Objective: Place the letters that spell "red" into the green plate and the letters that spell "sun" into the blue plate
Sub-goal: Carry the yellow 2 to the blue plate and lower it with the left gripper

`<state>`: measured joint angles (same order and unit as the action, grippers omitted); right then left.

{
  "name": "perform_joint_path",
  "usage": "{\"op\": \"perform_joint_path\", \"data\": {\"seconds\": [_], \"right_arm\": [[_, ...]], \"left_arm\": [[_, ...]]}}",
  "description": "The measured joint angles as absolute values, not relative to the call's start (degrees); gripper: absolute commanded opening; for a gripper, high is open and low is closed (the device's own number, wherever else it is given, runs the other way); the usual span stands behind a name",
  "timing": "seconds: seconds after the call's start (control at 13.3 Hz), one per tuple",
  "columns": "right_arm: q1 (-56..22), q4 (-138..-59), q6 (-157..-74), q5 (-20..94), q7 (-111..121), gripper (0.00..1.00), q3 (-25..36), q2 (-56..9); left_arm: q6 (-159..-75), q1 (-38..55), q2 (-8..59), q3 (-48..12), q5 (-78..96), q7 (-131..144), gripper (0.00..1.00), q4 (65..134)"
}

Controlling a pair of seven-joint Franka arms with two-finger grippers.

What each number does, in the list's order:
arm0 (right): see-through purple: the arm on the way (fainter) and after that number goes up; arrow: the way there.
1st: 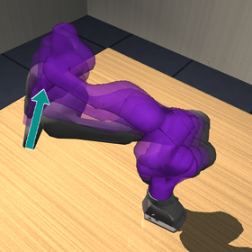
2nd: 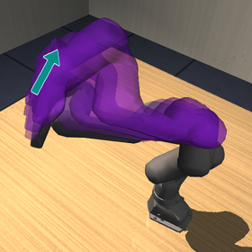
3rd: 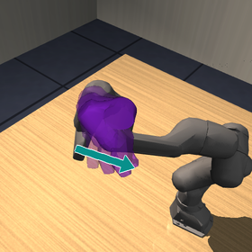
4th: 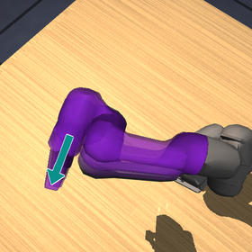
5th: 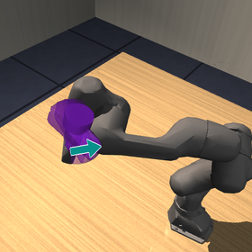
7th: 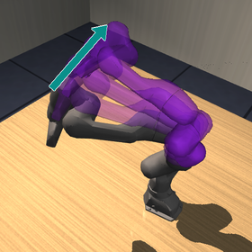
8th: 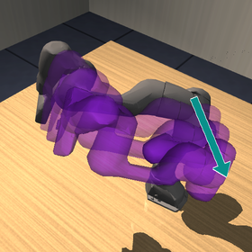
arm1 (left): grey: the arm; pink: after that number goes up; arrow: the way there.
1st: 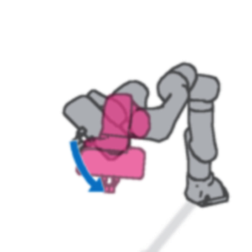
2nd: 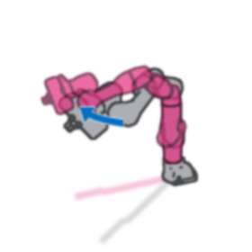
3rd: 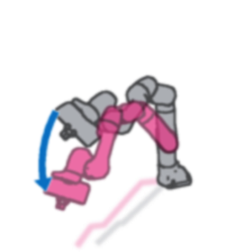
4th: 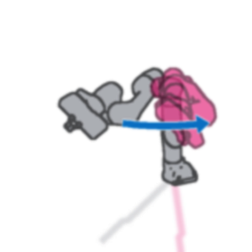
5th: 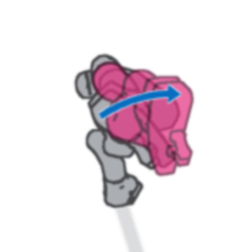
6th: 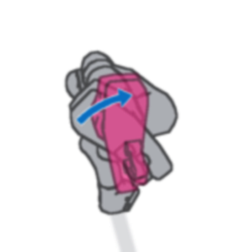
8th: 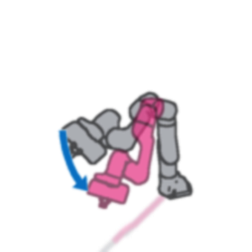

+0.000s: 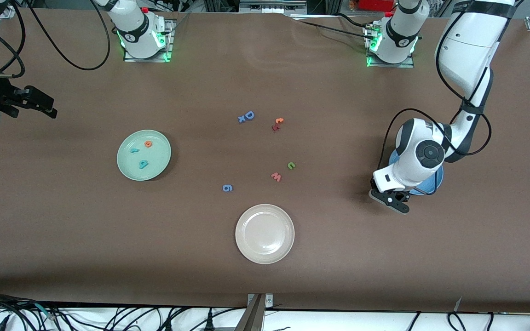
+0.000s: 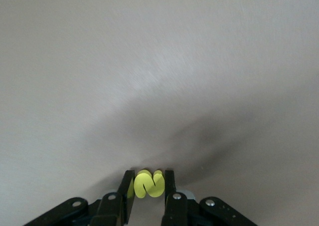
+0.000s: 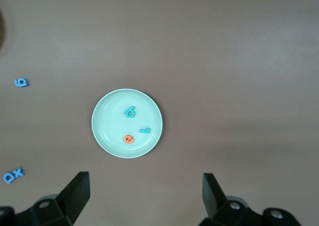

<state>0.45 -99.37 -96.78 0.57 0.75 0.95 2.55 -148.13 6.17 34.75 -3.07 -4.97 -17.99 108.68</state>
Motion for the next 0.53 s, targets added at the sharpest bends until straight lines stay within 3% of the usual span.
{"op": "perform_joint_path", "data": {"seconds": [0.3,0.53], "right_arm": [[0.5,-99.4,-96.8,0.6,0.8,1.00,0.9,2.5],[0.5,-99.4,-96.8,0.6,0.8,1.00,0.9,2.5]], "left_arm": [[-138.0,5.6,30.8,-2.7,-5.0,-21.8,0.25,106.0],[-135.7,2.5,29.0,-2.4,-4.9,-31.8,0.26,106.2]]}}
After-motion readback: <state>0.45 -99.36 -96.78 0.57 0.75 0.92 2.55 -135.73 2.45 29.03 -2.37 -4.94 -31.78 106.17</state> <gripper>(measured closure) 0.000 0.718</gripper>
